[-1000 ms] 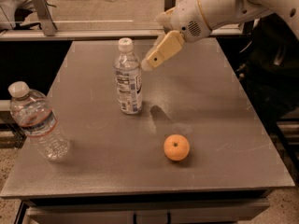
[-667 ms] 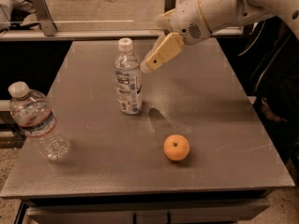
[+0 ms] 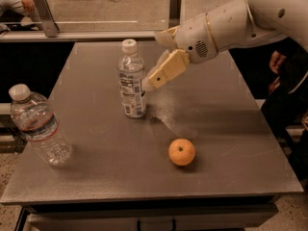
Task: Pick blue plastic bottle
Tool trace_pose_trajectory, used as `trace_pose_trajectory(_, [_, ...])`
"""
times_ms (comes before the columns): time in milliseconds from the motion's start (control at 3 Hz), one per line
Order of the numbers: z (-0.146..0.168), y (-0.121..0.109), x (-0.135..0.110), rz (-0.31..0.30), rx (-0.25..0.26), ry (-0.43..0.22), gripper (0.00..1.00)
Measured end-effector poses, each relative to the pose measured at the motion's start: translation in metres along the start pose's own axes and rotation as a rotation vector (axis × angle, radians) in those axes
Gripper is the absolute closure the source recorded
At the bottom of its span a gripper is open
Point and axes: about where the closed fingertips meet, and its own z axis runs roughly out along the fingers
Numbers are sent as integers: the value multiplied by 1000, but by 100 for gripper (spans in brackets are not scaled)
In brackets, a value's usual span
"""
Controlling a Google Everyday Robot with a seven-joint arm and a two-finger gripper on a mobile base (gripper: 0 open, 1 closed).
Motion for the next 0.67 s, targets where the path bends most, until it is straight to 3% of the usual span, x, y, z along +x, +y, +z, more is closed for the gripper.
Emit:
trace_pose_trajectory(333, [20,13,5,-7,-38,-33,0])
trace_pose_trajectory(667, [40,17,4,-63,-58,-47,0])
